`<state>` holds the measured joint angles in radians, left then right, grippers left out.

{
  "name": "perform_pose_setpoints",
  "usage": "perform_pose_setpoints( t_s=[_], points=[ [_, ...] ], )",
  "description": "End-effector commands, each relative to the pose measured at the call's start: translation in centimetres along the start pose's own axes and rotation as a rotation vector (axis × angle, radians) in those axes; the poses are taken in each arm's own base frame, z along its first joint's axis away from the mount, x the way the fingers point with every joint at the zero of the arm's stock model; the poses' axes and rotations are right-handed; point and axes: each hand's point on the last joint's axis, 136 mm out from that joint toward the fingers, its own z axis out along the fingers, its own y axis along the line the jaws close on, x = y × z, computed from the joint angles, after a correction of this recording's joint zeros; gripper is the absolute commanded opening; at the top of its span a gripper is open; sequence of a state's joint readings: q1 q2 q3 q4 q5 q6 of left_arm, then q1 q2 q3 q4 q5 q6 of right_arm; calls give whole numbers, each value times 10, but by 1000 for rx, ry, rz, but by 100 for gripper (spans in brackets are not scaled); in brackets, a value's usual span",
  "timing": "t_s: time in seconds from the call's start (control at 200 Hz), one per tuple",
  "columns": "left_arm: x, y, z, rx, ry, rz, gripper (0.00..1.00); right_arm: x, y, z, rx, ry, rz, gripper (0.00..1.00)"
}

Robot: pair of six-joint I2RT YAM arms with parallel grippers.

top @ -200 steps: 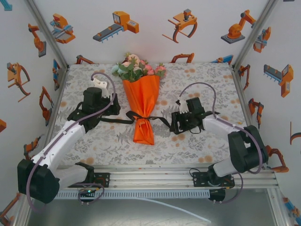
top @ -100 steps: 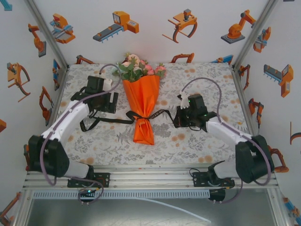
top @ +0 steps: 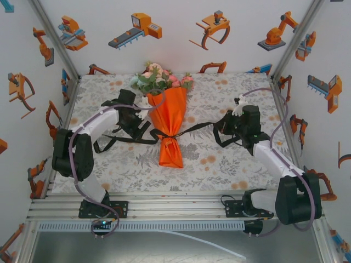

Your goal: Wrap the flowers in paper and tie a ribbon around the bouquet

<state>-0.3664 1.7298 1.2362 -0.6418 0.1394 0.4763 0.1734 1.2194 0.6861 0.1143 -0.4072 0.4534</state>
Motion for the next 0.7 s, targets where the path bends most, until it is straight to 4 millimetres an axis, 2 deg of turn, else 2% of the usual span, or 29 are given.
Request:
perform_pose_setpoints(
  t_s=[0.0,0.145,0.355,0.586,0.641,0.696],
  points=[
    [5,-10,19,63,69,102,75,-15,17,-7,-67,-43,-2,0],
    [13,-8,40,59,139,144,75,-14,19,-11,-74,-53,-8,0],
    [8,-10,49,94,138,145,69,-8,16,-17,-49,-45,-21,0],
    [23,-26,64,120,221,165,53,-8,15,-24,-31,-58,-37,0],
    [22,-29,65,127,216,160,47,-8,15,-25,-31,-58,-38,0],
    [23,-30,67,130,217,156,36,-8,15,-25,-31,-57,-36,0]
  ],
)
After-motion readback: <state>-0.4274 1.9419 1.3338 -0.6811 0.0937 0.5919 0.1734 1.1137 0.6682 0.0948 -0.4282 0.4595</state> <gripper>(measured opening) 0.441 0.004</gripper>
